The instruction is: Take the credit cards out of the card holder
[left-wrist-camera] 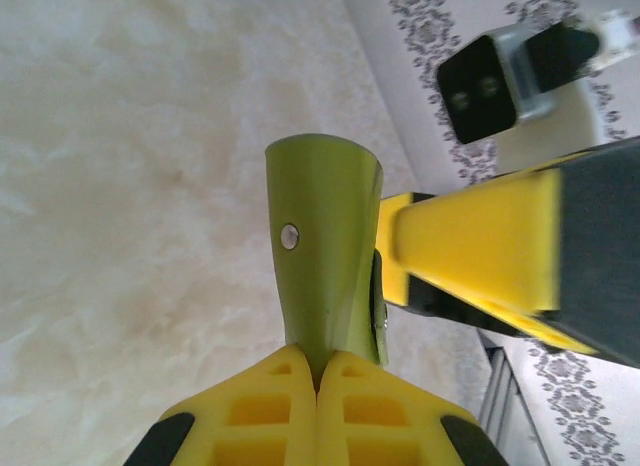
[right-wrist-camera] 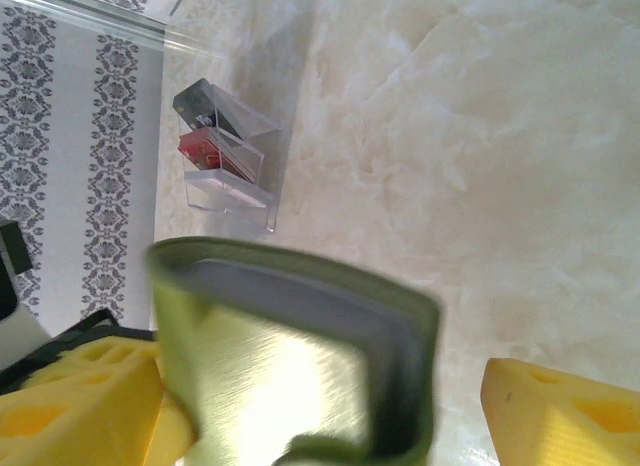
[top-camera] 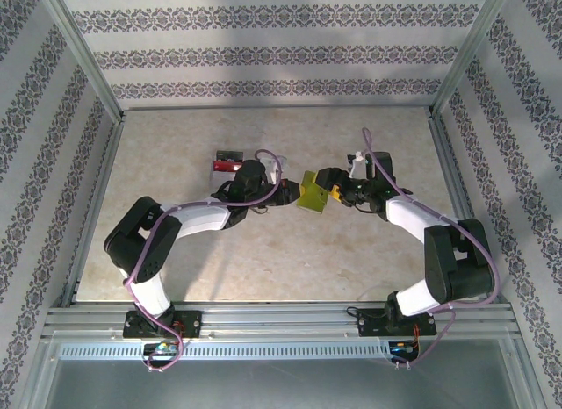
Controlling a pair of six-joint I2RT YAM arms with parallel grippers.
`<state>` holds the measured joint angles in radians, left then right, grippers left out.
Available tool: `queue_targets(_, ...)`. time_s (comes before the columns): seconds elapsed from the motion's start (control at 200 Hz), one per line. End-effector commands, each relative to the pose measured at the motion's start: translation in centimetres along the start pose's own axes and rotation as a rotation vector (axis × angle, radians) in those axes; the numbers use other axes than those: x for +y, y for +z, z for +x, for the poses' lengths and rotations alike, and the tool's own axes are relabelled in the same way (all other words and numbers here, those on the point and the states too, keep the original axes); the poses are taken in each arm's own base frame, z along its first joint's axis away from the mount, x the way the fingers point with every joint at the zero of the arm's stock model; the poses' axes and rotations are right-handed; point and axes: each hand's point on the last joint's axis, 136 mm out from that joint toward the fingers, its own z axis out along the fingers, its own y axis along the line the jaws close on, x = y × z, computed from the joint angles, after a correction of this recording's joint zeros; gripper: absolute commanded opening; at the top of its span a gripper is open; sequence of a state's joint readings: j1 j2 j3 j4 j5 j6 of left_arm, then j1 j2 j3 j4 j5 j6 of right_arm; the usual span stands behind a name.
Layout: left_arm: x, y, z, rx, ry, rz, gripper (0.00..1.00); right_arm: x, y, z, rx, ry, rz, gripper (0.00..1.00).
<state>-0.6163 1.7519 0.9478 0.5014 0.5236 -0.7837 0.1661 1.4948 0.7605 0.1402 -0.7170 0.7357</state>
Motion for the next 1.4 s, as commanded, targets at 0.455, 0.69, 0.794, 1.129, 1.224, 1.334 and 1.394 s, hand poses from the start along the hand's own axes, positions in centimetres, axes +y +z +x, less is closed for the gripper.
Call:
queue_targets(0.455, -3.9, -0.9, -2.9, -0.051, 0.026, 0.120, 0.00, 5.3, -1.4, -1.2, -0.022, -0.056, -0.213, 0.45)
queue_targets(0.69, -4.1, -1.1, -3.0, -0.056, 0.014, 0.129, 0.05, 6.6, -1.5, -1.2, -0.019, -0.075, -0.243, 0.21)
queue_targets(0.794, -4.1, -1.8, -3.5, -0.070, 0.006, 0.128, 0.25, 7.5, -1.8, -1.3, -0.022, -0.091, -0.273, 0.15)
queue_targets(1.129, -4.6, -6.3, -5.0, -0.097, 0.033, 0.155, 0.64, 12.7, -3.2, -1.3, 0.007, -0.260, -0.413, 0.07)
queue_targets(1.224, -5.5, -7.3, -4.8, -0.060, 0.081, 0.152, 0.68, 14.1, -3.4, -1.2, 0.026, -0.315, -0.452, 0.07)
queue_targets(1.334, -6.4, -8.4, -4.3, -0.021, 0.140, 0.150, 0.69, 15.4, -3.7, -1.2, 0.041, -0.355, -0.486, 0.06)
queue_targets(1.394, -6.6, -8.8, -3.9, -0.005, 0.163, 0.147, 0.69, 15.9, -3.8, -1.2, 0.050, -0.367, -0.501, 0.06)
